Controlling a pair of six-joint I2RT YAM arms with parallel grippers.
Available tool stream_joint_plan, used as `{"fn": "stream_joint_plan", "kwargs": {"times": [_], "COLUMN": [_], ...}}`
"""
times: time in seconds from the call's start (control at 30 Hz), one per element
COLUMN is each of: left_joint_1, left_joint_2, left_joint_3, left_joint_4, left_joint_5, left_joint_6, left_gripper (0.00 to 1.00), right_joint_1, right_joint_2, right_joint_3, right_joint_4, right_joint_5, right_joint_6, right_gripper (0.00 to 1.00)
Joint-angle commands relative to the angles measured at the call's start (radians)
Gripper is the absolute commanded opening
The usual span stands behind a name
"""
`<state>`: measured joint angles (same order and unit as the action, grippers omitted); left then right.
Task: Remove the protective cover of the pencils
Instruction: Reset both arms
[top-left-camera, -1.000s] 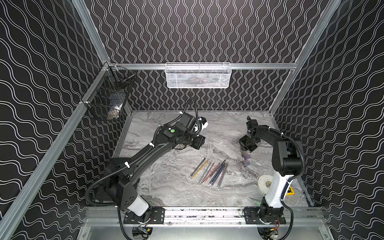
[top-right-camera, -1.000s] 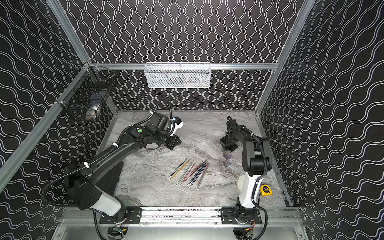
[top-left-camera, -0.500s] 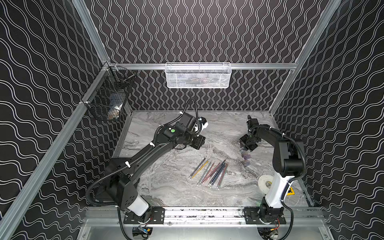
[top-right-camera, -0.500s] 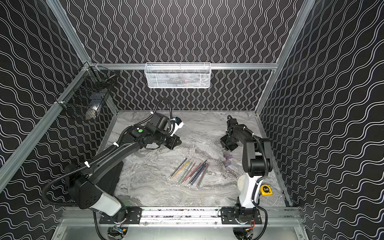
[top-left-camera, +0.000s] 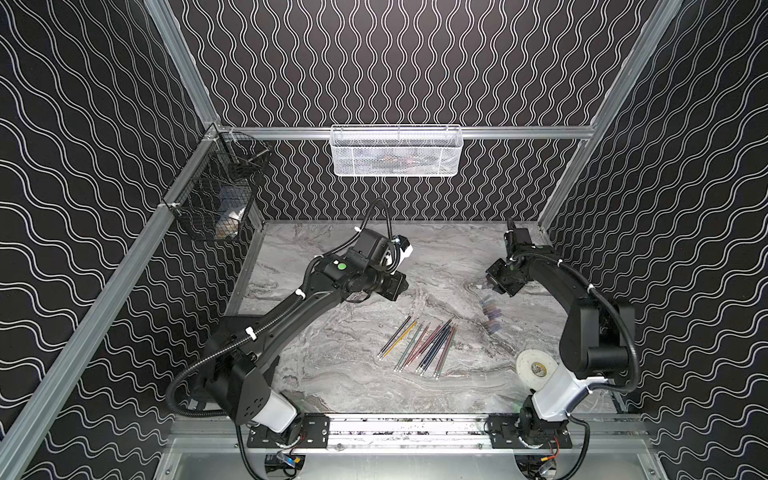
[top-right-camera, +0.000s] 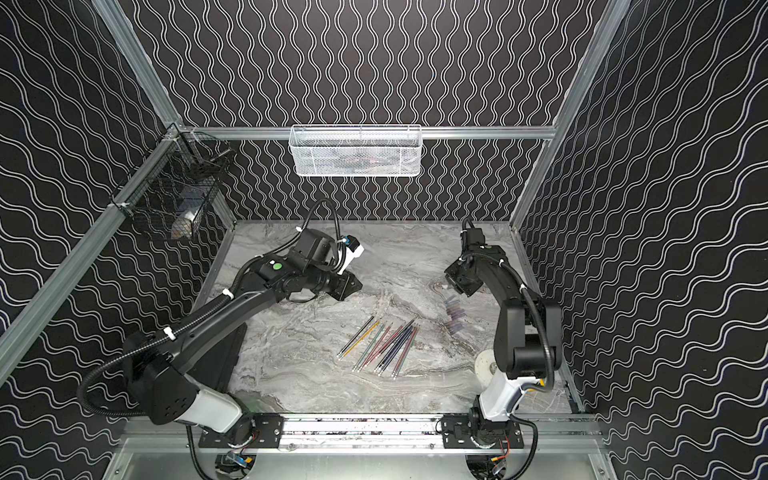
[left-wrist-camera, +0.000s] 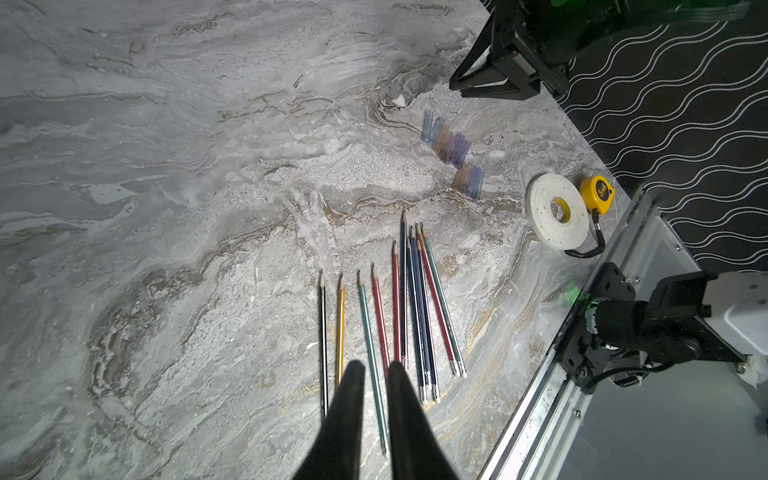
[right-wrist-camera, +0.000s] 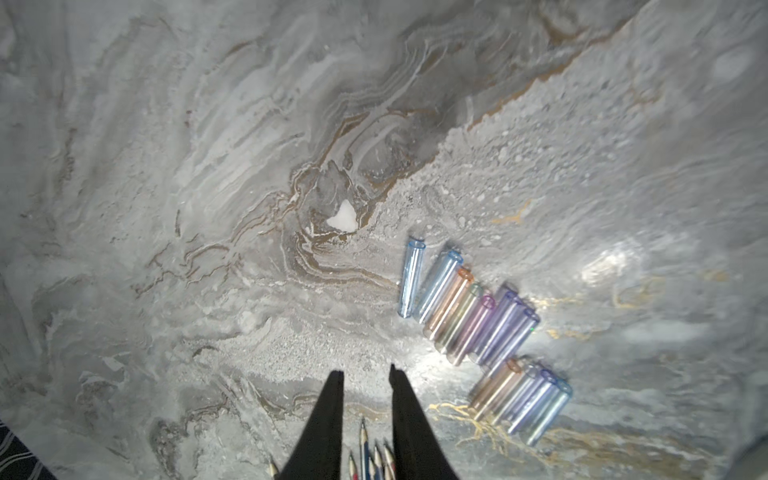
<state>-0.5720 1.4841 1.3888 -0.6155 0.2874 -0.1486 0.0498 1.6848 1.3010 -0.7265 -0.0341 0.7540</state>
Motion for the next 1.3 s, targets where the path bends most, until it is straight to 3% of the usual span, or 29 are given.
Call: {"fn": "stream_joint_plan", "kwargs": {"times": [0.0,0.03,0.1,0.17,0.2,0.23,0.27,0.37,0.47,0.53,0.63,0.8,0.97,1.03,1.1,1.2,1.27], "left_joint_1": [0.004,0.004,0.007,0.015,0.018,0.021,0.024,0.027,0.028,0.031,0.036,0.054,0.120,0.149,0.176,0.213,0.231], "left_joint_2": [-0.055,-0.072,-0.112,-0.158,-0.182,-0.203,-0.222,-0.257,-0.265,-0.278,-0.326,-0.397,-0.378,-0.340,-0.314,-0.277,-0.258], "left_joint_3": [-0.057,-0.079,-0.126,-0.176,-0.201,-0.225,-0.244,-0.292,-0.319,-0.357,-0.470,-0.680,-0.824,-0.860,-0.861,-0.843,-0.836], "left_joint_4": [0.138,0.167,0.215,0.273,0.302,0.327,0.347,0.383,0.384,0.434,0.578,0.859,1.099,1.198,1.196,1.155,1.138], "left_joint_5": [-0.057,-0.078,-0.134,-0.192,-0.225,-0.266,-0.304,-0.447,-0.689,-0.823,-0.872,-0.868,-0.777,-0.793,-0.779,-0.754,-0.740], "left_joint_6": [-0.025,-0.027,-0.033,-0.040,-0.040,-0.039,-0.038,-0.010,0.019,0.084,0.188,0.381,0.422,0.397,0.392,0.351,0.332], "left_gripper": [0.60,0.98,1.00,1.00,1.00,1.00,1.00,1.00,1.00,0.99,0.99,0.99,0.99,0.99,0.99,0.99,0.99], "right_joint_1": [-0.001,-0.001,-0.001,-0.001,-0.001,-0.001,-0.001,-0.001,-0.001,-0.001,-0.001,-0.001,0.000,0.001,-0.005,-0.007,-0.008], "right_joint_2": [-0.118,-0.178,-0.300,-0.431,-0.509,-0.581,-0.638,-0.808,-0.922,-0.969,-0.983,-0.810,-0.330,-0.111,0.008,0.049,0.035], "right_joint_3": [-0.080,-0.124,-0.221,-0.306,-0.344,-0.384,-0.416,-0.528,-0.703,-0.851,-1.024,-1.220,-1.205,-1.188,-1.183,-1.132,-1.098], "right_joint_4": [0.111,0.169,0.274,0.363,0.408,0.453,0.488,0.594,0.777,0.945,1.142,1.578,2.028,2.204,2.246,2.238,2.155], "right_joint_5": [0.151,0.178,0.230,0.262,0.263,0.258,0.255,0.270,0.368,0.364,0.300,0.258,0.196,0.219,0.279,0.147,0.152], "right_joint_6": [-0.135,-0.158,-0.189,-0.211,-0.235,-0.257,-0.274,-0.354,-0.440,-0.568,-0.680,-0.738,-0.744,-0.746,-0.682,-0.764,-0.758], "right_gripper": [0.29,0.32,0.38,0.52,0.63,0.93,0.99,0.99,0.99,0.99,0.99,0.99,0.99,0.99,0.99,0.99,0.99]}}
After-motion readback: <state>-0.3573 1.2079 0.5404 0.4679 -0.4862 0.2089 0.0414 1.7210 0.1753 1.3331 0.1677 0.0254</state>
